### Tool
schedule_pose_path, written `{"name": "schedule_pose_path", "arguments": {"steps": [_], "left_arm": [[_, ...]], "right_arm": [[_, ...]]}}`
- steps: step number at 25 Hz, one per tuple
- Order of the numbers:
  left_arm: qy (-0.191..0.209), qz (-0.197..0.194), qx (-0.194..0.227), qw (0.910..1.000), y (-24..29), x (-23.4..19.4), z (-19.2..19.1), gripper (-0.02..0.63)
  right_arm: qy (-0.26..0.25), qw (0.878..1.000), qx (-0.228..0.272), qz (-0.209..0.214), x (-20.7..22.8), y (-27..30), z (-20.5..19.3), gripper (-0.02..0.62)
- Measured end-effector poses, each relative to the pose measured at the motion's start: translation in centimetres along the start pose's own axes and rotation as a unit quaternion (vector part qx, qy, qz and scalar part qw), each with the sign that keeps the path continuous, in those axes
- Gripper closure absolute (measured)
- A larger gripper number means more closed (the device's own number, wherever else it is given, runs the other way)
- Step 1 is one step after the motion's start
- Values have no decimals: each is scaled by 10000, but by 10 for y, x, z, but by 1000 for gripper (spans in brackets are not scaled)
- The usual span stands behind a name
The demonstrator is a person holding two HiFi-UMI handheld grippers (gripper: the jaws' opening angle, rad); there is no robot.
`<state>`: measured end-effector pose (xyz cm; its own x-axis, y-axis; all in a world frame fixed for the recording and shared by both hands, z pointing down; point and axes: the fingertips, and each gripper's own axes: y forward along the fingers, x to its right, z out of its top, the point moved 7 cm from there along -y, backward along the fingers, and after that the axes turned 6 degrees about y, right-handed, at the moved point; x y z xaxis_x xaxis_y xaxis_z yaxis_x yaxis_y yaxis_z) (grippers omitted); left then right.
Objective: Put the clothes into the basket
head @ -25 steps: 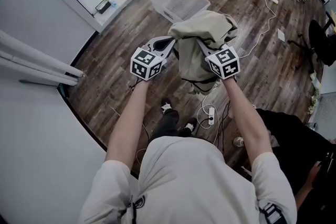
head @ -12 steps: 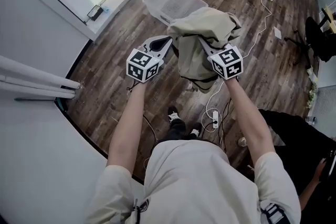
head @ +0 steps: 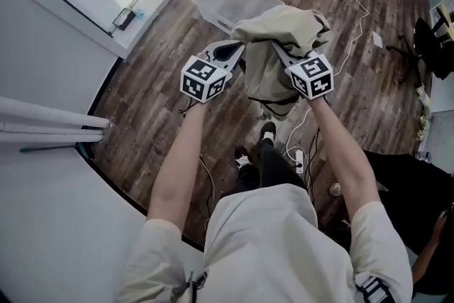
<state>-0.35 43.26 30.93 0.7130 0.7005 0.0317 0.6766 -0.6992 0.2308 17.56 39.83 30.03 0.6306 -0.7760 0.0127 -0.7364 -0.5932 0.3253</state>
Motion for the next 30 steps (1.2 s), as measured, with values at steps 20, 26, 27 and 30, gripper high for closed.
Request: {"name": "schedule_pose_path", "arguments": {"steps": [20, 26, 27, 30], "left_arm": [[-188, 278, -464, 9984, 120, -152, 2, 594], [-193, 339, -534, 9978, 152, -187, 3, 592], [-188, 327, -544, 9978, 158, -192, 4, 592], [-211, 293, -543, 9979, 171, -207, 5, 593]], "right_arm": [[175, 9989, 201, 397, 131, 152, 29, 543], [104, 9989, 105, 450, 169, 185, 30, 543], [120, 9989, 103, 436, 175, 190, 32, 543], [159, 9990, 115, 404, 188, 204, 38, 543]]}}
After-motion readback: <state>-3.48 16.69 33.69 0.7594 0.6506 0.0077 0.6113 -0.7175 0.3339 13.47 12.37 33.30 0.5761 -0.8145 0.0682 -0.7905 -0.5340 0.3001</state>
